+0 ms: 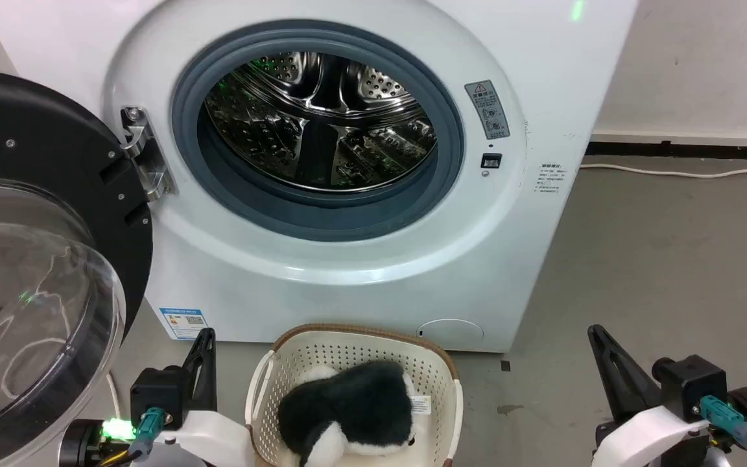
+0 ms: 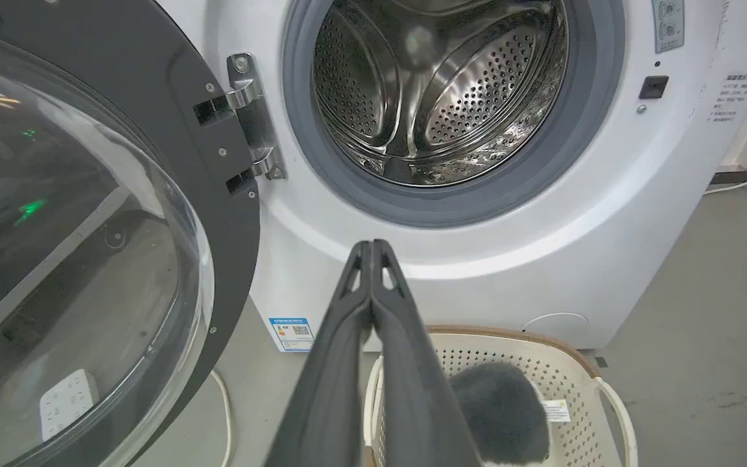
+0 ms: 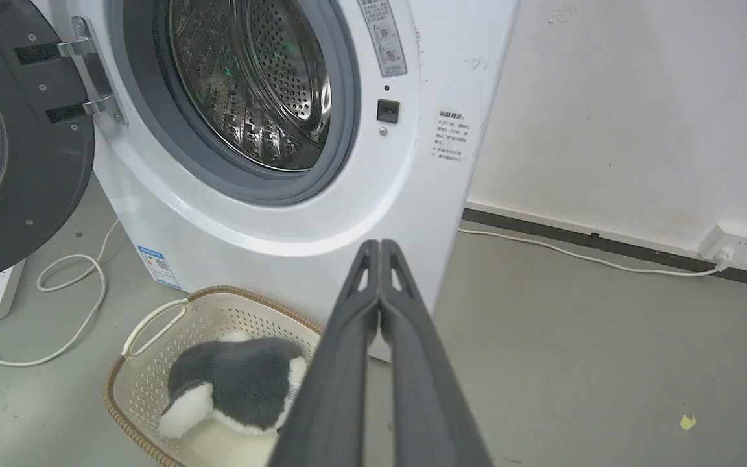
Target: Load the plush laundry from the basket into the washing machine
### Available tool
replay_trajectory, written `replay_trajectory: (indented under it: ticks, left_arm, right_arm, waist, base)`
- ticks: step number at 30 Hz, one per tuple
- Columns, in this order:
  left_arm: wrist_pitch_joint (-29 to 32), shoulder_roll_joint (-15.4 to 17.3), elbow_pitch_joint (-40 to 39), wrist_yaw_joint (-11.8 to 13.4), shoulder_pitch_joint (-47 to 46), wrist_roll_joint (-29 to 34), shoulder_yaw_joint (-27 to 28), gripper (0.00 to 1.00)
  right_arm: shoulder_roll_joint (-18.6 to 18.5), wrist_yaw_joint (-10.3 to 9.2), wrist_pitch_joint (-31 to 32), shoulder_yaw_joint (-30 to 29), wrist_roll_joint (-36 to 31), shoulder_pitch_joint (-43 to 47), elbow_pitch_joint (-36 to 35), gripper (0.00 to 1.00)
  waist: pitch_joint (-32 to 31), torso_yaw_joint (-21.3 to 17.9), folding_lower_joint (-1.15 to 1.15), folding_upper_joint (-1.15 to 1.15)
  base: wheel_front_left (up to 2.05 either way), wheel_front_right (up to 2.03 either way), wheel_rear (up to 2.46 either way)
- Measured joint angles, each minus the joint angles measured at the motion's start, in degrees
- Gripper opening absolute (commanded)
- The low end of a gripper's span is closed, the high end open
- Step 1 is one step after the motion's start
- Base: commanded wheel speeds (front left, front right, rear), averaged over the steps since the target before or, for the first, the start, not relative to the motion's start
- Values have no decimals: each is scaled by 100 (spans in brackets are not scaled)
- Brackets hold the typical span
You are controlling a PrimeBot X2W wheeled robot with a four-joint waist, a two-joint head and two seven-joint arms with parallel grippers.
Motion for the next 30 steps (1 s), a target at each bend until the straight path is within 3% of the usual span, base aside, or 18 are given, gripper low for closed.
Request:
replay_trajectory:
  ticks: [30]
  left_arm:
    - [0,0,0,0,0,0,1,0]
  right_arm:
    - [0,0,0,0,0,0,0,0]
  waist:
    - [0,0,0,0]
  base:
    - [0,0,0]
